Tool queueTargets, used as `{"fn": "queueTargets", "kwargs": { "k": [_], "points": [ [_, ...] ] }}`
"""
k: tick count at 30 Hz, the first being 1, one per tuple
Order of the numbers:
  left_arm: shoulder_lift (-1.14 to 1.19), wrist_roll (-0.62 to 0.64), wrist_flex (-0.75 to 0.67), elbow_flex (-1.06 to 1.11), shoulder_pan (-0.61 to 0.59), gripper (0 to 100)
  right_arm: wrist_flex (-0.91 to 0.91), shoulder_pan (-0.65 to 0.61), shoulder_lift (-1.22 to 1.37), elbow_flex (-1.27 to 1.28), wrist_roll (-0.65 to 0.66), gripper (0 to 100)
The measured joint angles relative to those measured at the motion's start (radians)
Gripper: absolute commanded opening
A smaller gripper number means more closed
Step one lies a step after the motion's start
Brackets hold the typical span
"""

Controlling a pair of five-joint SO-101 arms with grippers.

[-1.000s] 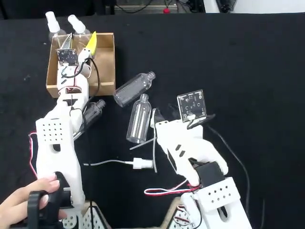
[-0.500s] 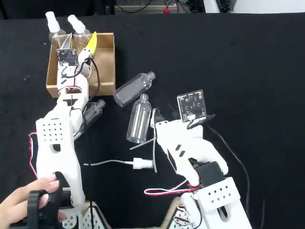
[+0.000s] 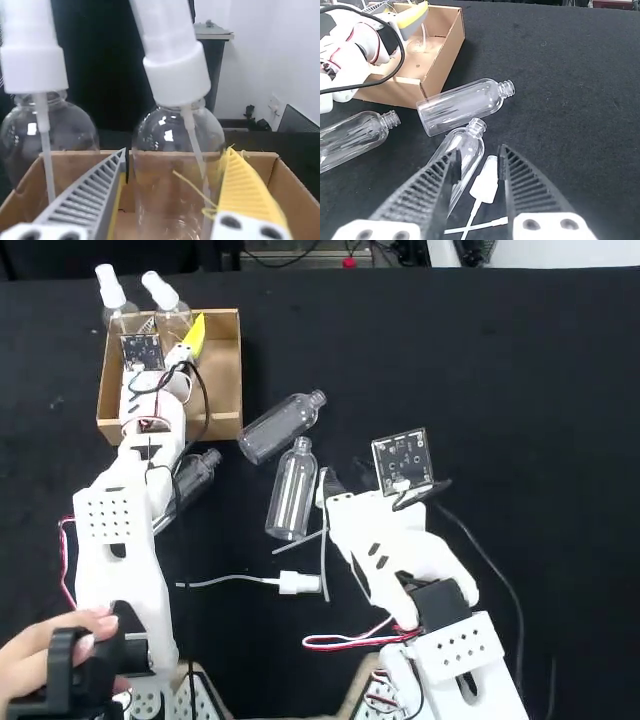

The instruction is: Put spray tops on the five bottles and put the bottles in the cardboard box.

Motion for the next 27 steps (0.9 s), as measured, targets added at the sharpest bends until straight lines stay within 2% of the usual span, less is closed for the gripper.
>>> {"fn": "queueTargets", "kwargs": {
  "k": [12, 15, 27],
  "points": [
    [-0.02, 0.0, -0.011, 0.038, 0.0, 29, 0.0, 0.0, 0.0, 0.0, 0.0, 11.9],
    [-0.04, 0.0, -0.052, 0.08, 0.002, 29, 0.0, 0.0, 0.0, 0.0, 0.0, 11.9],
    [-0.158, -0.035, -0.061, 0.204, 0.002, 29, 0.0, 0.0, 0.0, 0.0, 0.0, 11.9]
  ]
}}
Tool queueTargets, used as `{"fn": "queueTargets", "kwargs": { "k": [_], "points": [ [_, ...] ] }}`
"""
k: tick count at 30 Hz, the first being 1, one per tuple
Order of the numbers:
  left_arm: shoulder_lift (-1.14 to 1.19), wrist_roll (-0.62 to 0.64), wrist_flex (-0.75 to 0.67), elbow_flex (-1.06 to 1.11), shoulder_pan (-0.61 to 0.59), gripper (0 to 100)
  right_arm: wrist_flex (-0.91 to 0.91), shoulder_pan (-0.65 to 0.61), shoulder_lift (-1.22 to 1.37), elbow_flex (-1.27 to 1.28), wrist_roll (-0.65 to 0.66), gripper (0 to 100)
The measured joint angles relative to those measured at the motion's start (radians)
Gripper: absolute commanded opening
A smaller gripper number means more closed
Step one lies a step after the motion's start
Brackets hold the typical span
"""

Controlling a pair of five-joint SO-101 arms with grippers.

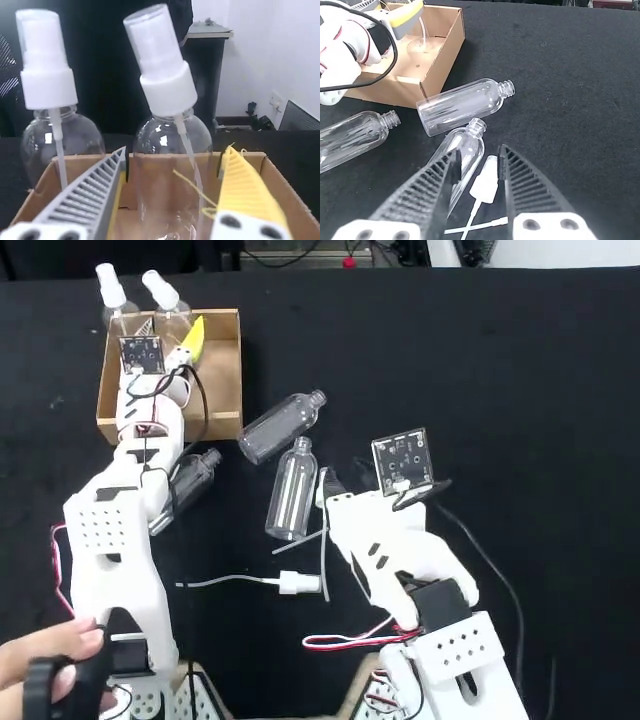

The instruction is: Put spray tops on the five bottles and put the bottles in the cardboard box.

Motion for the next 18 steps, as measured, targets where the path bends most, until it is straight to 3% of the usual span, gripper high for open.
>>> {"fn": "queueTargets", "kwargs": {
  "k": [18],
  "points": [
    [-0.235, 0.0, 0.0, 0.272, 0.008, 29, 0.0, 0.0, 0.0, 0.0, 0.0, 11.9]
  ]
}}
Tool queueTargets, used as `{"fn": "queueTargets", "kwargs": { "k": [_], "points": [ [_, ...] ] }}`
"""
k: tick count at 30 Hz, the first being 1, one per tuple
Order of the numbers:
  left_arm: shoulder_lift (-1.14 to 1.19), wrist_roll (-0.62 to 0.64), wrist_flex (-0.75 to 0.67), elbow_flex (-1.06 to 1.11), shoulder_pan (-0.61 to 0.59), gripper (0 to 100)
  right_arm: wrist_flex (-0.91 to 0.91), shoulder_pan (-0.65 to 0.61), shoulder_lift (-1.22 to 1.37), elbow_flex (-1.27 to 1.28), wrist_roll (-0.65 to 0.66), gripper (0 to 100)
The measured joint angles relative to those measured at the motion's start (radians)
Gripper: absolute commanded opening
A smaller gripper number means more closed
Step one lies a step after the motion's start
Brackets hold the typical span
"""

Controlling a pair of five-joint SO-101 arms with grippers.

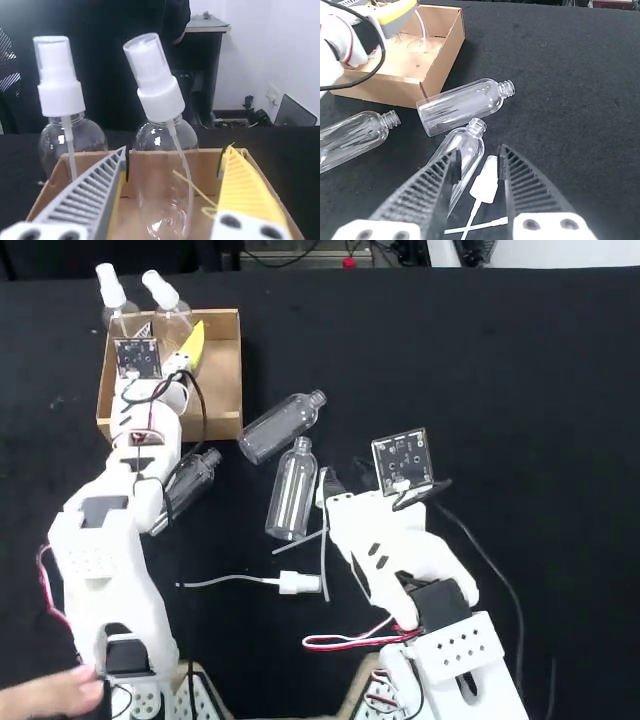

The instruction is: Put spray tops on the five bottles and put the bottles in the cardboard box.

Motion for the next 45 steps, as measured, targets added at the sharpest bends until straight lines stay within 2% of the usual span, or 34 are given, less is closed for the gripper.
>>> {"fn": "queueTargets", "kwargs": {
  "k": [24, 37, 45],
  "points": [
    [-0.669, 0.0, 0.0, 0.707, -0.002, 29, 0.0, 0.0, 0.0, 0.0, 0.0, 11.9],
    [-0.91, 0.0, 0.0, 0.965, 0.003, 29, 0.0, 0.0, 0.0, 0.0, 0.0, 12.0],
    [-1.204, 0.0, 0.0, 1.177, 0.003, 29, 0.0, 0.0, 0.0, 0.0, 0.0, 12.0]
  ]
}}
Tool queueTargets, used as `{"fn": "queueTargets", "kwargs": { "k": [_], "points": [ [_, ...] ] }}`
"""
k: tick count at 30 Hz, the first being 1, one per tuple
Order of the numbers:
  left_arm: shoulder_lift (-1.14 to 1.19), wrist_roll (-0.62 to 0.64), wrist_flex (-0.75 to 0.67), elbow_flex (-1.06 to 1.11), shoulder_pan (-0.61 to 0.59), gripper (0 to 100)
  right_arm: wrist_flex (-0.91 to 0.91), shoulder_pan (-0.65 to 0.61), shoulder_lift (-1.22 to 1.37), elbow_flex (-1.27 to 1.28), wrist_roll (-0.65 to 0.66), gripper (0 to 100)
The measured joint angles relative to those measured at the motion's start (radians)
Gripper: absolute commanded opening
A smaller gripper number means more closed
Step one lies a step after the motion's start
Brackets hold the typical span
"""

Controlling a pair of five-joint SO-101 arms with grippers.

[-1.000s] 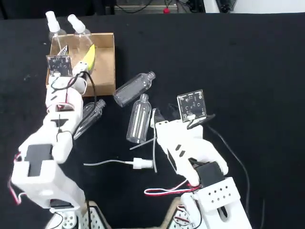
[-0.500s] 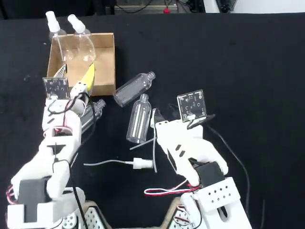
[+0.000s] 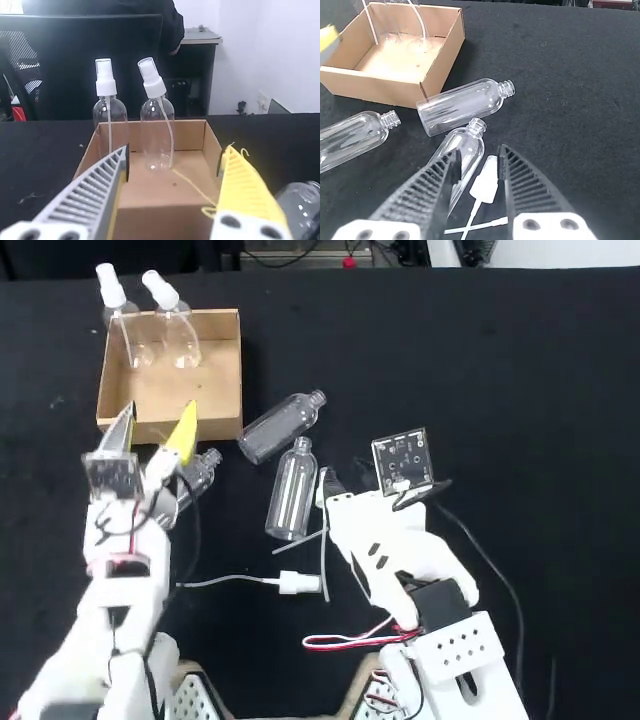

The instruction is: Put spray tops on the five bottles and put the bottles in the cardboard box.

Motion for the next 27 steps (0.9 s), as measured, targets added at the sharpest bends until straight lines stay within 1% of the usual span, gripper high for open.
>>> {"fn": "queueTargets", "kwargs": {
  "k": [2, 4, 6, 9, 15, 17, 18, 19, 21, 27],
  "points": [
    [-0.1, 0.0, 0.0, 0.091, 0.0, 29, 0.0, 0.0, 0.0, 0.0, 0.0, 12.0],
    [-0.199, 0.0, 0.008, 0.107, 0.002, 29, 0.0, 0.0, 0.0, 0.0, 0.0, 12.0],
    [-0.288, 0.0, 0.101, 0.112, -0.003, 29, 0.0, 0.0, 0.0, 0.0, 0.0, 12.0],
    [-0.4, 0.0, 0.367, 0.095, -0.002, 29, 0.0, 0.0, -0.002, 0.0, 0.0, 12.0],
    [-0.568, 0.0, 1.066, -0.14, 0.0, 29, 0.0, 0.0, -0.002, 0.0, 0.0, 12.0],
    [-0.617, 0.0, 1.254, -0.193, 0.002, 29, 0.0, 0.0, -0.002, 0.0, 0.0, 12.0],
    [-0.64, 0.0, 1.321, -0.204, 0.002, 29, 0.0, 0.0, -0.002, 0.0, 0.0, 12.0],
    [-0.663, 0.0, 1.369, -0.204, 0.0, 29, 0.0, 0.0, -0.002, 0.0, 0.0, 12.0],
    [-0.712, 0.0, 1.412, -0.198, -0.006, 29, 0.0, 0.0, -0.002, 0.0, 0.0, 12.0],
    [-0.941, 0.0, 1.448, -0.063, -0.025, 29, 0.0, 0.0, -0.002, 0.0, 0.0, 12.0]
  ]
}}
